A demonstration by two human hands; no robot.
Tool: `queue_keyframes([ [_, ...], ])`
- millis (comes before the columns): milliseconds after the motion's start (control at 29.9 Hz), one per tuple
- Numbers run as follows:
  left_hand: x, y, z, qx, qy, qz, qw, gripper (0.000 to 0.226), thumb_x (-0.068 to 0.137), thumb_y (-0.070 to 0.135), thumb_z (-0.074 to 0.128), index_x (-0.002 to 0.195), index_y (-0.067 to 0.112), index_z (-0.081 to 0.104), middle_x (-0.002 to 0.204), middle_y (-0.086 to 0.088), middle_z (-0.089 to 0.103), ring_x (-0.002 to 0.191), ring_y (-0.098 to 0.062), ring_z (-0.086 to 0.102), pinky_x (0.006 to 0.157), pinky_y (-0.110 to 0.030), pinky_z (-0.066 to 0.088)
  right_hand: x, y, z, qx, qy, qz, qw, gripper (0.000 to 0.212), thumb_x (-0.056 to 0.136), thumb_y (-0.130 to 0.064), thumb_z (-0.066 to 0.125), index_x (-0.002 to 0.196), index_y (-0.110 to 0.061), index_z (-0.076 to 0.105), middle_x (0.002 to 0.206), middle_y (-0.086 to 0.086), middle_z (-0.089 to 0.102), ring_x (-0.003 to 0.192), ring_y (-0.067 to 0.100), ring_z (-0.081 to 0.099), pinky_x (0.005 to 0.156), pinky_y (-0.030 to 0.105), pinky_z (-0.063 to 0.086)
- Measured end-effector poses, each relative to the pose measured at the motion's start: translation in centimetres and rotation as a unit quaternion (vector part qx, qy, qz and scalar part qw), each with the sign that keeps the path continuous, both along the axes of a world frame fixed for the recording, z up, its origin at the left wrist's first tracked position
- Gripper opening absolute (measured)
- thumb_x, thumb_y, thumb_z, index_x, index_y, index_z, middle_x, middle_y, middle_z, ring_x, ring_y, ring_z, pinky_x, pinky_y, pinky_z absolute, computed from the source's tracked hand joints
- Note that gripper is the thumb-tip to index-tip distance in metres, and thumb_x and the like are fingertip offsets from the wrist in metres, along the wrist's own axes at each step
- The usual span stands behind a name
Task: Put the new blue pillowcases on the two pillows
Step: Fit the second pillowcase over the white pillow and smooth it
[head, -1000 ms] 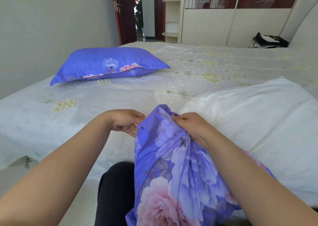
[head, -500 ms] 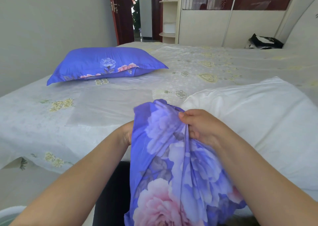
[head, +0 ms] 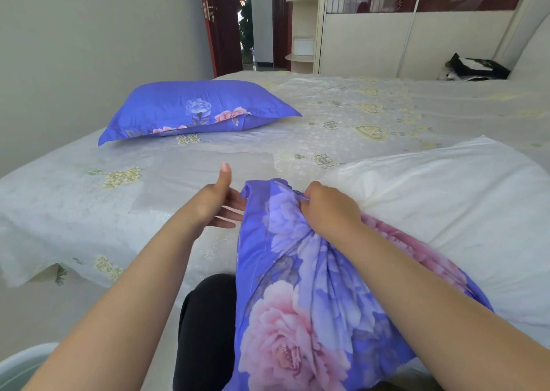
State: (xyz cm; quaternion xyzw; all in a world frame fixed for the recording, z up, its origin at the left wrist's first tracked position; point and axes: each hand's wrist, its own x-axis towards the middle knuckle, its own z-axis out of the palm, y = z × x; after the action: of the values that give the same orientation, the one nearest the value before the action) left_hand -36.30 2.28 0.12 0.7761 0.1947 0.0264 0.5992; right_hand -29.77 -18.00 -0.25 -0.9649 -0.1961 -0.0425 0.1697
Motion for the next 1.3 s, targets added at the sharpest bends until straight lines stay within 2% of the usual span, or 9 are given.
queue_keyframes([
  [134,0.3,-3.0,-0.6,0.183,0.045,-0.008,0.982,0.062,0.085,0.067,0.045,0.075,0.009,0.063,0.076,-0.005,0.062,0.069,-0.022,0.057,0.058,-0.026,0.044,2.0,1.9,1.5,-0.096,-0.079,0.065,0.990,0.036,0.097,-0.035,0.041,0.117,-0.013,0.061,0.124,0.010,0.052,0.118,0.031,0.046,0.093,0.036,0.038],
  [234,0.8,-3.6,-0.9,0.183,0.051,-0.006,0.982,0.047,0.083,0.055,0.059,0.065,0.012,0.054,0.070,-0.002,0.056,0.062,-0.017,0.053,0.055,-0.025,0.038,4.5,2.1,2.2,-0.042,0.029,0.107,0.993,0.035,0.099,-0.031,0.034,0.114,-0.010,0.057,0.120,0.011,0.057,0.109,0.031,0.053,0.091,0.037,0.043],
  [334,1.0,-4.2,-0.1,0.189,0.059,-0.031,0.980,0.051,0.084,0.059,0.053,0.073,0.010,0.058,0.075,-0.002,0.059,0.064,-0.016,0.055,0.060,-0.026,0.040,6.2,1.0,2.4,-0.156,0.080,0.063,0.983,0.036,0.099,-0.042,0.035,0.097,-0.012,0.054,0.111,0.011,0.062,0.091,0.028,0.054,0.076,0.031,0.039],
  [534,0.7,-5.8,-0.1,0.231,0.042,-0.057,0.970,0.034,0.085,0.047,0.057,0.070,0.016,0.059,0.072,0.002,0.060,0.067,-0.015,0.055,0.061,-0.026,0.041,5.5,2.2,5.0,-0.335,0.135,0.099,0.927,0.049,0.096,-0.049,0.039,0.119,-0.009,0.057,0.120,0.008,0.056,0.111,0.029,0.054,0.089,0.032,0.041],
  [668,0.6,-6.1,-0.3,0.266,0.035,-0.042,0.963,0.038,0.087,0.036,0.056,0.058,0.015,0.042,0.059,0.000,0.045,0.056,-0.017,0.040,0.055,-0.028,0.033,4.8,2.8,4.3,-0.253,0.125,0.195,0.939,0.019,0.090,-0.027,0.050,0.080,-0.012,0.055,0.076,0.004,0.053,0.080,0.026,0.052,0.068,0.030,0.040],
  [902,0.0,-7.0,-0.7,0.270,-0.041,0.003,0.962,0.039,0.088,0.016,0.052,0.056,0.016,0.031,0.053,0.001,0.035,0.053,-0.017,0.032,0.051,-0.029,0.026,4.9,2.2,2.2,-0.138,0.333,0.141,0.922,0.025,0.098,-0.016,0.040,0.087,-0.007,0.061,0.087,0.009,0.062,0.075,0.023,0.057,0.065,0.020,0.042],
  [1002,0.0,-6.5,-0.2,0.262,-0.077,0.037,0.961,0.037,0.089,0.016,0.054,0.057,0.016,0.036,0.054,0.002,0.039,0.056,-0.019,0.034,0.052,-0.029,0.028,5.2,2.1,3.0,-0.197,0.244,0.110,0.943,0.026,0.096,-0.020,0.045,0.073,-0.012,0.052,0.070,0.002,0.048,0.073,0.022,0.049,0.056,0.025,0.037],
  [1169,1.0,-5.1,3.1,0.250,-0.177,0.112,0.945,0.016,0.090,0.016,0.059,0.077,0.007,0.058,0.064,-0.001,0.054,0.065,-0.022,0.048,0.055,-0.030,0.034,7.9,-0.9,5.6,0.054,0.171,-0.012,0.984,0.037,0.094,-0.030,0.053,0.063,-0.014,0.045,0.065,0.003,0.046,0.073,0.020,0.047,0.047,0.020,0.031],
  [1302,2.3,-5.4,6.3,0.234,-0.233,0.143,0.933,0.017,0.093,0.018,0.055,0.084,0.003,0.057,0.071,-0.005,0.057,0.065,-0.020,0.048,0.057,-0.026,0.036,10.5,-4.2,8.2,0.408,0.231,-0.133,0.873,0.030,0.098,-0.024,0.049,0.073,-0.007,0.051,0.075,0.009,0.055,0.056,0.019,0.049,0.049,0.025,0.039],
])
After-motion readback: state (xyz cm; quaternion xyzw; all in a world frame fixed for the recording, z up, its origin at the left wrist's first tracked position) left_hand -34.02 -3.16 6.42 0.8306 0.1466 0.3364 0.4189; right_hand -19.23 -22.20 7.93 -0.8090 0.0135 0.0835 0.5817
